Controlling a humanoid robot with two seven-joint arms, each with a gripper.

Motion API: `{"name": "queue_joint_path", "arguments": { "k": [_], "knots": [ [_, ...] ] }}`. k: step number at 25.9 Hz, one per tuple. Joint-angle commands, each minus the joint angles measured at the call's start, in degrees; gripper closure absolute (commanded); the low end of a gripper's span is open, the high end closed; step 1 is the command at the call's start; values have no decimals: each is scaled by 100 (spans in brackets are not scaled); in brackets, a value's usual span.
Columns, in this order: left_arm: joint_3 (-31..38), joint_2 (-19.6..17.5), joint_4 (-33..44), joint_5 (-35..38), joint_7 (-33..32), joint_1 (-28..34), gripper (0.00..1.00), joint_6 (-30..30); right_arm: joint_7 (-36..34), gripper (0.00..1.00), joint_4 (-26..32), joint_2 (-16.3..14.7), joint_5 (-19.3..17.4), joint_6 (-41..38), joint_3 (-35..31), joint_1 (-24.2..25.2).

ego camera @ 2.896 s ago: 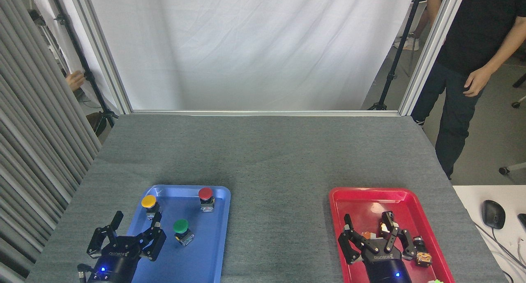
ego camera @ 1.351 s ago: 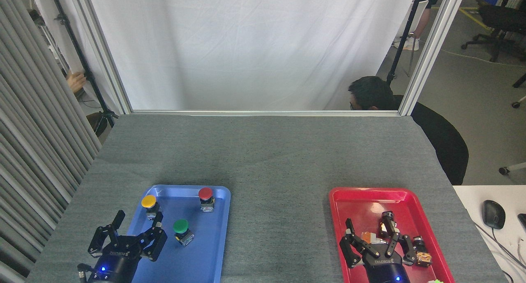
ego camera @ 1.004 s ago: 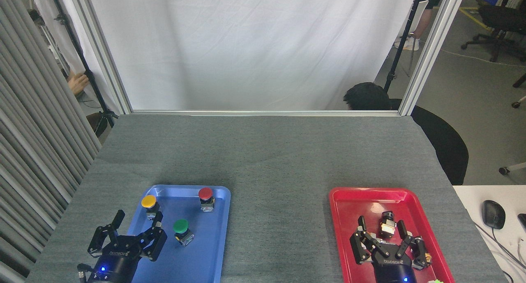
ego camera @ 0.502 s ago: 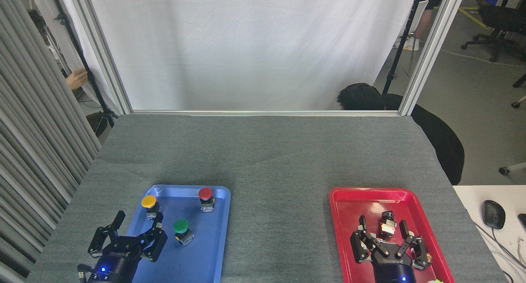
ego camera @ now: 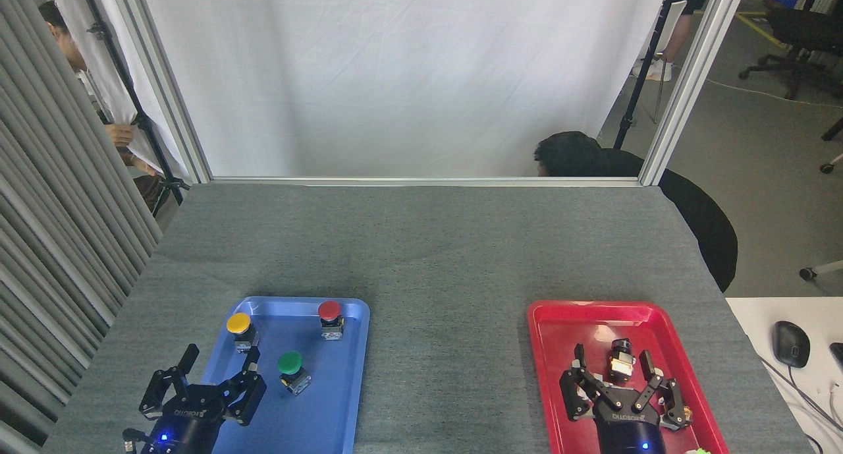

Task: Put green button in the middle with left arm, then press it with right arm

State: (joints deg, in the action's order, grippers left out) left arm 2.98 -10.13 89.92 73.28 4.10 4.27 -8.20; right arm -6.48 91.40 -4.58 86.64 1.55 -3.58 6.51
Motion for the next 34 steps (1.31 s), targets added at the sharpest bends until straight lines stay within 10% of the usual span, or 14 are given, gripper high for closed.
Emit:
{"name": "queue_joint_path", "arguments": {
  "k": [1, 34],
  "knots": [
    [-8, -24, -124, 46, -137, -14, 0, -24, 6, 0, 1, 10, 37, 12, -2, -10],
    [-1124, -24, -1961, 555, -199, -875, 1, -753, 6, 0, 185, -16, 169, 56, -2, 175]
  ]
}}
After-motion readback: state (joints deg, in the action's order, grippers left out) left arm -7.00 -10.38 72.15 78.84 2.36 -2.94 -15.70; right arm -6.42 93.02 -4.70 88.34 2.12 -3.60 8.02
